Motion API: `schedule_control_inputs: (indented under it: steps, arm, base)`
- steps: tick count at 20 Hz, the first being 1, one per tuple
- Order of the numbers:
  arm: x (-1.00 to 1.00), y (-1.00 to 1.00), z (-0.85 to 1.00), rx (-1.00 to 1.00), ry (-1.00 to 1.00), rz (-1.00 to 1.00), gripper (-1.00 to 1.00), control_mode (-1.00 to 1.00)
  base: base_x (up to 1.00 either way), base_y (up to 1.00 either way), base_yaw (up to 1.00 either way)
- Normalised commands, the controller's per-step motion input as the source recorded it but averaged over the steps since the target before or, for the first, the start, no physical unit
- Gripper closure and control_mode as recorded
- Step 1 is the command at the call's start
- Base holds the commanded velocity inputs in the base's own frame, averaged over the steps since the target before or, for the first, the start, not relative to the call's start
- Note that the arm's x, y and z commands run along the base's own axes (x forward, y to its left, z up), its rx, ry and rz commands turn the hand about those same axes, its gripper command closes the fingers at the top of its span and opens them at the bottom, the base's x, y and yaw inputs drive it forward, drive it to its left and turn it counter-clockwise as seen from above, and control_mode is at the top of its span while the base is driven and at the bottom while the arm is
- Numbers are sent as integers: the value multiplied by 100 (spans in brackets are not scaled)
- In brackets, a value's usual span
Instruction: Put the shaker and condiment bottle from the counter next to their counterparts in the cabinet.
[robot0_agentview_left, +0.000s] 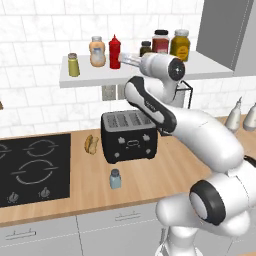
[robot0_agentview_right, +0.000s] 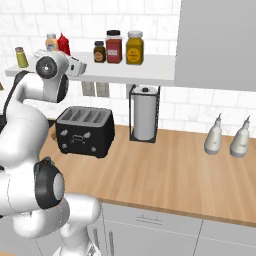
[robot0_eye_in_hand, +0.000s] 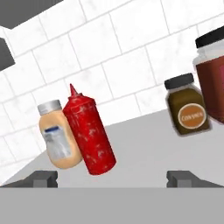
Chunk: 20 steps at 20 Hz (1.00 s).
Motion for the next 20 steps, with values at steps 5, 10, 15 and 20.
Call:
schedule_control_inputs:
  steps: [5,10,15,20]
  arm:
    - [-99,-13,20,20,12,-8,-100,-100]
    - [-100,-17,23,21,3,-7,-100,-100]
    - [-100,-23,-5,18,0,-4,-100,-100]
    - [-100,-16,-46,4,3,0,-100,-100]
  base:
    - [0,0,0]
    - [0,0,0]
    - [0,0,0]
    - [0,0,0]
